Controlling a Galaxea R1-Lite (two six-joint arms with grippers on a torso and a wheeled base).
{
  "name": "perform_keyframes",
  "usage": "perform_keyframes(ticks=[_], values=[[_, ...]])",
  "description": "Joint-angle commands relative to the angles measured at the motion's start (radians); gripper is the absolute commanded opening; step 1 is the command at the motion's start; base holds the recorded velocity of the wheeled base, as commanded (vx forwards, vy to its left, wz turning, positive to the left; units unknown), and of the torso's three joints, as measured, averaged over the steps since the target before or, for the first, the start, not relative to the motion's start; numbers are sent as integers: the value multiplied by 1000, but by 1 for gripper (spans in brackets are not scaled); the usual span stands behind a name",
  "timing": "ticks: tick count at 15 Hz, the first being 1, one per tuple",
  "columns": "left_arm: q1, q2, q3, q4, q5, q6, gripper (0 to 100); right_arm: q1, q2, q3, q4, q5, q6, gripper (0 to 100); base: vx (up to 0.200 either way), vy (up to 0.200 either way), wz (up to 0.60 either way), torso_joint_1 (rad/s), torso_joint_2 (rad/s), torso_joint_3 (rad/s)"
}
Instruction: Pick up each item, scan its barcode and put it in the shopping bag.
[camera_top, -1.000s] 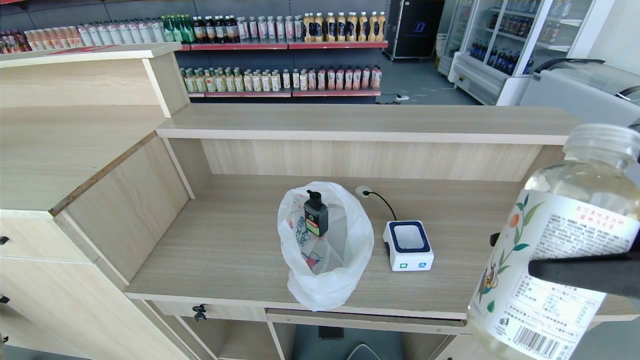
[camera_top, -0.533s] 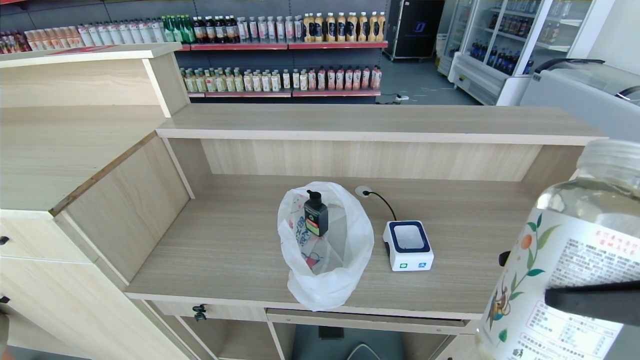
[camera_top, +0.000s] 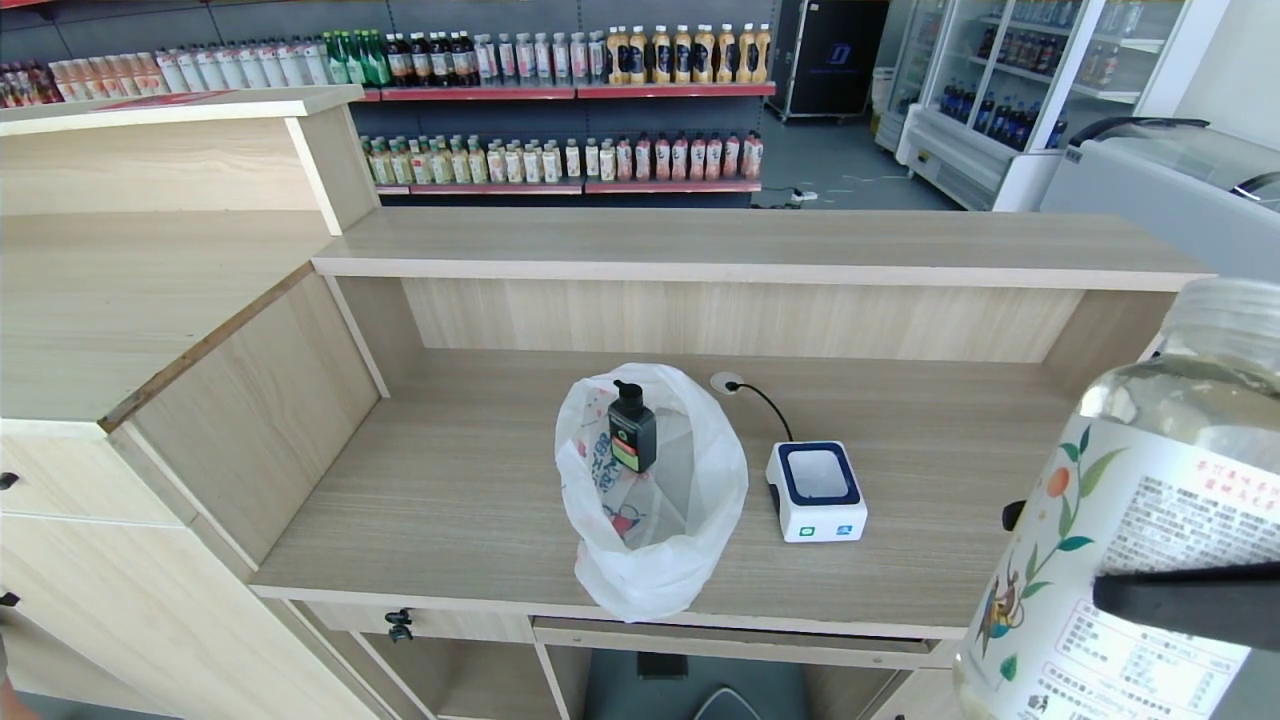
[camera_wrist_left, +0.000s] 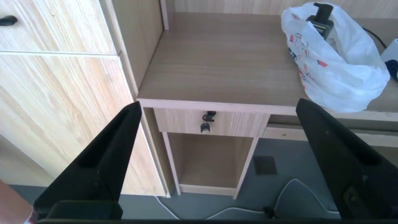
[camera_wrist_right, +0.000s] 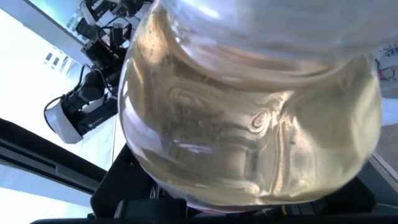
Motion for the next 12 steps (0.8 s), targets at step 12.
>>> perform_keyframes(ticks=[12], values=[[0,0,0,0,0,0,100,-427,559,98,-773,-346,-1034,0,0,0,0,0,0,0]])
